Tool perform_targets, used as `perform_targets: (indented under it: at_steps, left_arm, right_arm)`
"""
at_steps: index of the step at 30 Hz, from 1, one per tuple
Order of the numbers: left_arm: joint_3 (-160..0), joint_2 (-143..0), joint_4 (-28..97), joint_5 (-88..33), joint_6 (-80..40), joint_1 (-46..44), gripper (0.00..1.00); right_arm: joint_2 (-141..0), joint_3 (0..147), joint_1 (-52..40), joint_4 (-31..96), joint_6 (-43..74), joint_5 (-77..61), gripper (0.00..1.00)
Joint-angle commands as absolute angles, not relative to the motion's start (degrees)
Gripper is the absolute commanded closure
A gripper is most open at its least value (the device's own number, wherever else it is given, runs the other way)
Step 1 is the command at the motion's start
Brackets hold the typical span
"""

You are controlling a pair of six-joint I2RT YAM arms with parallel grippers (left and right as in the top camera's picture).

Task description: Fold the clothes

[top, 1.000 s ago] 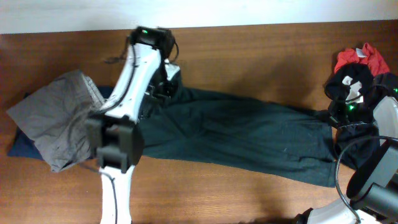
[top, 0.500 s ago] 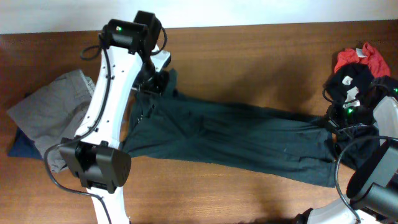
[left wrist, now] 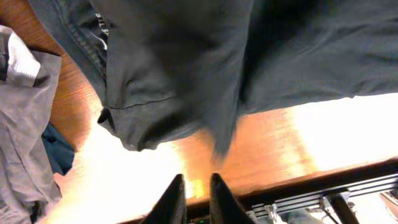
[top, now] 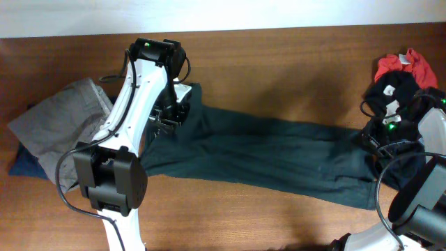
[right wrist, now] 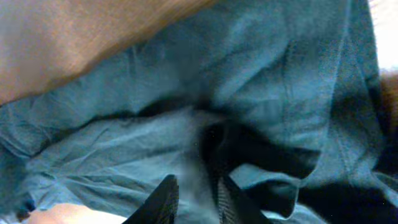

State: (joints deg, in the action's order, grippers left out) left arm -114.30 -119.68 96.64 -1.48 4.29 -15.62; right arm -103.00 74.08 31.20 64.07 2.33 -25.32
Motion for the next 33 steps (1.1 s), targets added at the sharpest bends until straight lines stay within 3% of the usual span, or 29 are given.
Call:
perform_targets:
  at_steps: [1,6,9,12,20,23,30,33]
  left_arm:
    - [-114.2,-118.7,96.7,-0.7,4.0,-15.5,0.76]
    - [-114.2,-118.6,95.4,1.6,3.9,-15.3,0.7]
    - [-114.2,-118.6,89.8,1.9,3.3,-14.2,0.59]
    - [-113.9,-118.8,82.3,1.2,3.3,-13.0,0.57]
    - [-108.8,-123.1,65.7,-10.1,13.1,-13.3,0.66]
    - [-108.8,-125.9,63.0,-9.1,14.1,-13.8,0.66]
    - [-108.8,-129.5,63.8,-0.6,14.0,-13.3,0.66]
    - [-108.8,-129.8,68.8,-0.6,12.6,-12.6,0.72]
  right_arm:
    - [-101.4,74.6,31.6,64.9,1.8,-22.1,0.69]
    - [-101.4,74.6,31.6,65.2,1.8,-21.4,0.55]
    - [-101.4,74.6,31.5,64.5,1.7,-22.8,0.45]
    - [-101.4,74.6,31.5,62.8,1.7,-26.5,0.41]
    - [-101.4,74.6,31.3,60.7,1.7,-32.2,0.4]
    - [-101.4,74.6,30.8,60.6,1.7,-32.2,0.4]
    - [-101.4,74.6,29.2,60.6,1.7,-32.2,0.4]
    - [-101.4,74.6,28.7,60.7,1.3,-32.2,0.4]
